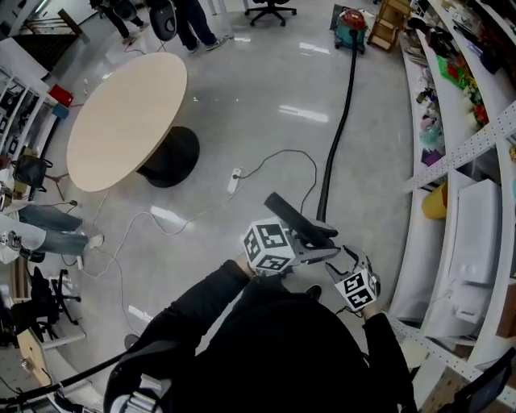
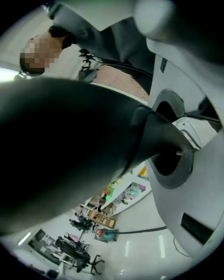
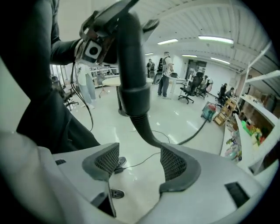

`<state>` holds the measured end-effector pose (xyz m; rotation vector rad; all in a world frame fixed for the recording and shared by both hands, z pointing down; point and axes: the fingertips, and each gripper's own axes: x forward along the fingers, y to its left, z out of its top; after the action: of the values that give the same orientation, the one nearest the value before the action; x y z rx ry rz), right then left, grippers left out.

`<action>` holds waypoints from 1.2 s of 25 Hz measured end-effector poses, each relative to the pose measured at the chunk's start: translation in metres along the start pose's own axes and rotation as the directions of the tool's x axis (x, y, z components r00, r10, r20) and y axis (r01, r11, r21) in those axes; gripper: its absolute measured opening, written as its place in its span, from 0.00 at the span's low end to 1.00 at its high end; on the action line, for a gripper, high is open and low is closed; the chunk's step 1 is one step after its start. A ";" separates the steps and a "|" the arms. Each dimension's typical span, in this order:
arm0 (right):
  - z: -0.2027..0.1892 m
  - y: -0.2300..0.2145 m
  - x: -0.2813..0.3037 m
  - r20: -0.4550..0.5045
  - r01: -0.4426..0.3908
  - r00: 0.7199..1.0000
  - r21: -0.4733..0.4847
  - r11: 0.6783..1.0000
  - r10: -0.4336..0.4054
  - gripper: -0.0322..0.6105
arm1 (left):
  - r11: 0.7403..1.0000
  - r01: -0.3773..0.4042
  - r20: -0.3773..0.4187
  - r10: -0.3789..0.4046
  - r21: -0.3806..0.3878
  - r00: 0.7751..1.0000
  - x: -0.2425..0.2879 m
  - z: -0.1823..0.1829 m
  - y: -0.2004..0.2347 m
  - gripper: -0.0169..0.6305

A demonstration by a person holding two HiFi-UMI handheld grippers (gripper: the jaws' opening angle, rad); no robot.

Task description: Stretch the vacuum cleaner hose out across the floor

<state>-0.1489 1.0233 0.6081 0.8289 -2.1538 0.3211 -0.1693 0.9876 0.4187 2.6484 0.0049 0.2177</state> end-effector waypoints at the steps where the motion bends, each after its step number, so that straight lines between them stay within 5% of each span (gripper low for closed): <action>1: -0.021 -0.004 -0.019 0.015 0.010 1.000 0.050 0.999 -0.011 0.50 | 1.000 -0.012 -0.056 0.013 0.026 0.998 0.017 -0.018 -0.008 0.29; 4: -0.049 -0.023 -0.092 0.142 0.034 0.987 0.231 0.972 -0.068 0.49 | 0.998 -0.029 -0.180 0.040 0.061 0.983 0.062 -0.064 -0.030 0.28; 7: -0.017 -0.029 -0.160 0.364 -0.078 0.930 0.344 0.936 -0.056 0.49 | 0.988 -0.036 -0.292 0.078 0.149 0.953 0.088 -0.101 -0.046 0.28; 10: 0.031 -0.012 -0.201 0.555 -0.273 0.830 0.326 0.905 0.051 0.49 | 0.976 0.004 -0.391 0.084 0.217 0.917 0.107 -0.135 -0.064 0.28; 12: 0.051 0.002 -0.211 0.578 -0.343 0.803 0.250 0.905 0.145 0.49 | 0.972 0.040 -0.447 0.071 0.233 0.892 0.119 -0.152 -0.077 0.28; 16: 0.073 0.032 -0.192 0.480 -0.361 0.840 0.145 0.921 0.254 0.49 | 0.944 0.142 -0.555 0.049 0.296 0.830 0.123 -0.184 -0.098 0.28; 20: 0.083 0.071 -0.150 0.403 -0.386 0.869 0.193 0.902 0.286 0.49 | 0.901 0.271 -0.630 0.002 0.337 0.777 0.091 -0.226 -0.101 0.28; 24: 0.094 0.108 -0.099 0.384 -0.449 0.861 0.268 0.852 0.333 0.32 | 0.922 0.257 -0.676 0.007 0.289 0.737 0.037 -0.269 -0.089 0.28; 28: 0.071 0.109 -0.094 0.329 -0.316 0.924 0.364 0.876 0.197 0.30 | 0.916 0.307 -0.702 -0.041 0.258 0.711 0.043 -0.296 -0.092 0.29; 30: 0.063 0.114 -0.087 0.313 -0.265 0.940 0.409 0.873 0.139 0.30 | 0.922 0.292 -0.697 -0.035 0.254 0.716 0.042 -0.306 -0.087 0.29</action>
<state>-0.2188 1.1191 0.5063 0.9402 -2.4781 0.8858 -0.1720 1.2079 0.6516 2.7117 0.5778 1.2291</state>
